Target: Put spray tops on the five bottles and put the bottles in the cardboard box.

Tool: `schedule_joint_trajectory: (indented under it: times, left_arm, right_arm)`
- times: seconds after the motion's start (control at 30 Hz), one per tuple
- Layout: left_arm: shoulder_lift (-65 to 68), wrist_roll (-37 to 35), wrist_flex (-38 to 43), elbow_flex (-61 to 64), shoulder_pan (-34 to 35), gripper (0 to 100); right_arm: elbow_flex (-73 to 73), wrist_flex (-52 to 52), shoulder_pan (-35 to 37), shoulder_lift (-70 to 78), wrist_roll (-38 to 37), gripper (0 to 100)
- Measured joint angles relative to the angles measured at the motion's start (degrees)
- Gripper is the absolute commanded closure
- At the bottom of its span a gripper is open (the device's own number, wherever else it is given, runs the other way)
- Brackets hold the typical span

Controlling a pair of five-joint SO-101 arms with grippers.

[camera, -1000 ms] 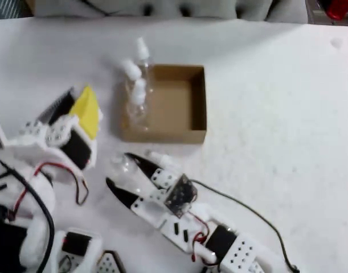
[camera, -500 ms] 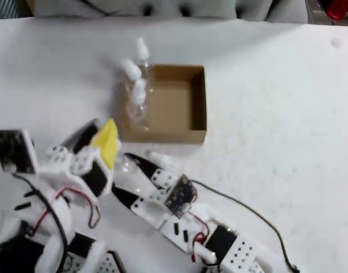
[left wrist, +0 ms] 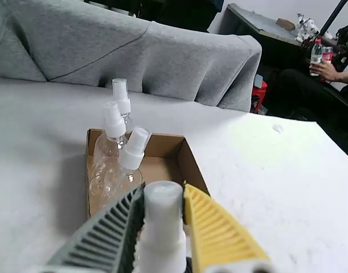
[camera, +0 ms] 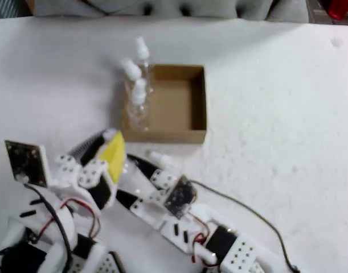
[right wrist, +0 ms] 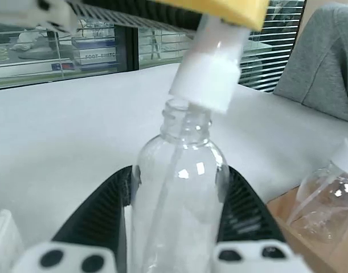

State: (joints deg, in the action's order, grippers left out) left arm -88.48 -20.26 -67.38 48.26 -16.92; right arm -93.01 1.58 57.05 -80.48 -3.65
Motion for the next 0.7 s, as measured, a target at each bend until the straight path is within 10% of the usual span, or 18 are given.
schedule_joint_trajectory:
  times: [0.43, 0.7]
  left_arm:
    - [0.0, 1.05, -1.93, 0.44, 0.0, 96]
    - [-0.79, 1.23, -3.08, 0.44, -0.09, 71]
  right_arm:
    - [0.0, -0.09, 0.18, 0.0, -0.18, 98.4]
    - [0.0, -0.09, -0.18, 0.0, -0.18, 98.4]
